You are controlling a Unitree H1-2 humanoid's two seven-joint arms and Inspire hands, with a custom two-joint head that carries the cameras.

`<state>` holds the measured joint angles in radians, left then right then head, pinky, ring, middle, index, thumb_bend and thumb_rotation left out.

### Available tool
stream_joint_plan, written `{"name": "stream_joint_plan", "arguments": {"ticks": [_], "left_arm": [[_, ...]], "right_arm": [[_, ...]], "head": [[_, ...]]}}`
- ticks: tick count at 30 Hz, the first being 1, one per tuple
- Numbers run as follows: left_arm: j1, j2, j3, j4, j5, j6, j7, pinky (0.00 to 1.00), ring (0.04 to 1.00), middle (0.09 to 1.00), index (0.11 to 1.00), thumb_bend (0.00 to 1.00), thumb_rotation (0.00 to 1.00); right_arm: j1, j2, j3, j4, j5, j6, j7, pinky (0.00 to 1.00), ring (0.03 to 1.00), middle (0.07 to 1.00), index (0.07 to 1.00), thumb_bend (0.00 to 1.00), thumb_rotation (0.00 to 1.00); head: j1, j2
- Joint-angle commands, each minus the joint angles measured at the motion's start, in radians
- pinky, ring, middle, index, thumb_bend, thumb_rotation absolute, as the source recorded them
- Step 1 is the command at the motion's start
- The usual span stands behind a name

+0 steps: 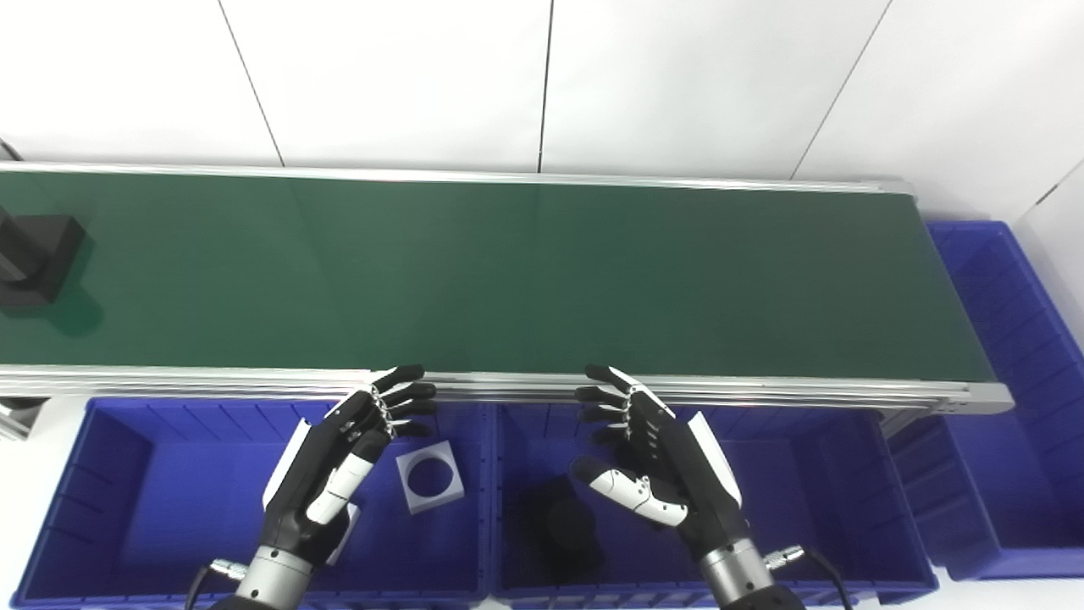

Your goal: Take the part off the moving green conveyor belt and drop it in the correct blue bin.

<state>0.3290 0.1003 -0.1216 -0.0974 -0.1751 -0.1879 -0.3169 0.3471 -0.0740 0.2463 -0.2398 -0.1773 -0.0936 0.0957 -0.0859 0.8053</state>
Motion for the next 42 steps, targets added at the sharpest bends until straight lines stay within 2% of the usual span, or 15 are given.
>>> {"name": "stream_joint_plan", "arguments": {"ticks": [1,13,17,18,21,22,23,24,27,28,29,30,33,34,42], "left_arm": [[-0.013,0.000,-0.004,-0.018,0.006,-0.031,0.003,0.64,0.720,0.749,0.799,0.77,0.73],[-0.019,0.001,-0.008,-0.002,0.005,-0.043,0.000,0.64,0.725,0.753,0.799,0.78,0.75],[-0.018,-0.004,-0.012,0.006,0.018,-0.048,0.006,0.64,0.720,0.751,0.801,0.78,0.75],[-0.016,-0.008,-0.014,0.009,0.028,-0.051,0.012,0.64,0.718,0.750,0.801,0.78,0.75],[-0.015,-0.021,-0.022,0.022,0.054,-0.067,0.021,0.63,0.707,0.747,0.794,0.79,0.76],[-0.017,-0.026,-0.027,0.033,0.058,-0.075,0.022,0.63,0.705,0.747,0.793,0.79,0.77],[-0.019,-0.029,-0.032,0.042,0.061,-0.081,0.023,0.63,0.707,0.750,0.797,0.79,0.77],[-0.021,-0.034,-0.037,0.057,0.065,-0.090,0.024,0.63,0.708,0.750,0.798,0.79,0.77],[-0.029,-0.048,-0.048,0.089,0.078,-0.110,0.028,0.64,0.717,0.752,0.800,0.79,0.74],[-0.032,-0.055,-0.051,0.105,0.084,-0.119,0.030,0.64,0.718,0.752,0.800,0.79,0.74],[-0.035,-0.061,-0.054,0.115,0.088,-0.126,0.032,0.64,0.716,0.749,0.801,0.79,0.74],[-0.039,-0.067,-0.056,0.132,0.091,-0.137,0.034,0.64,0.715,0.748,0.801,0.79,0.74],[-0.053,-0.079,-0.060,0.176,0.102,-0.170,0.040,0.64,0.711,0.745,0.800,0.79,0.73],[-0.059,-0.083,-0.061,0.191,0.106,-0.180,0.041,0.64,0.710,0.745,0.801,0.78,0.73],[-0.089,-0.099,-0.066,0.269,0.121,-0.232,0.051,0.62,0.698,0.741,0.799,0.75,0.74]], "right_arm": [[-0.003,0.003,-0.004,-0.012,0.009,-0.044,-0.004,0.64,0.740,0.794,0.862,0.63,0.52],[-0.004,0.003,-0.008,-0.009,0.015,-0.045,-0.004,0.65,0.738,0.787,0.860,0.63,0.51],[-0.002,-0.002,-0.012,0.000,0.015,-0.052,-0.005,0.65,0.742,0.793,0.861,0.64,0.52],[-0.001,-0.006,-0.013,0.004,0.017,-0.059,-0.004,0.65,0.744,0.794,0.861,0.64,0.52],[0.000,-0.017,-0.020,0.015,0.029,-0.080,0.000,0.66,0.751,0.804,0.866,0.62,0.51],[0.000,-0.023,-0.024,0.020,0.032,-0.087,0.000,0.66,0.752,0.805,0.867,0.61,0.50],[0.000,-0.027,-0.028,0.024,0.035,-0.093,0.000,0.65,0.751,0.806,0.868,0.60,0.50],[-0.001,-0.034,-0.032,0.031,0.038,-0.102,0.002,0.65,0.750,0.806,0.869,0.60,0.50],[-0.006,-0.051,-0.041,0.047,0.042,-0.124,0.005,0.65,0.752,0.807,0.876,0.59,0.53],[-0.010,-0.058,-0.045,0.057,0.047,-0.137,0.006,0.65,0.752,0.806,0.876,0.59,0.53],[-0.012,-0.062,-0.048,0.065,0.050,-0.146,0.007,0.65,0.752,0.805,0.877,0.58,0.53],[-0.015,-0.065,-0.052,0.074,0.051,-0.152,0.007,0.65,0.753,0.805,0.877,0.58,0.53],[-0.024,-0.070,-0.059,0.100,0.060,-0.169,0.006,0.64,0.755,0.807,0.881,0.57,0.53],[-0.028,-0.070,-0.062,0.111,0.062,-0.175,0.006,0.64,0.755,0.807,0.881,0.57,0.53],[-0.052,-0.075,-0.074,0.164,0.055,-0.207,0.002,0.63,0.737,0.800,0.875,0.55,0.51]], "head": [[0.003,-0.001],[0.005,-0.007],[0.041,-0.024],[0.088,-0.043],[0.148,-0.067],[0.201,-0.091],[0.211,-0.095],[0.261,-0.121],[0.300,-0.147],[0.333,-0.176],[0.333,-0.176],[0.353,-0.198],[0.367,-0.221],[0.375,-0.241],[0.384,-0.287]]}}
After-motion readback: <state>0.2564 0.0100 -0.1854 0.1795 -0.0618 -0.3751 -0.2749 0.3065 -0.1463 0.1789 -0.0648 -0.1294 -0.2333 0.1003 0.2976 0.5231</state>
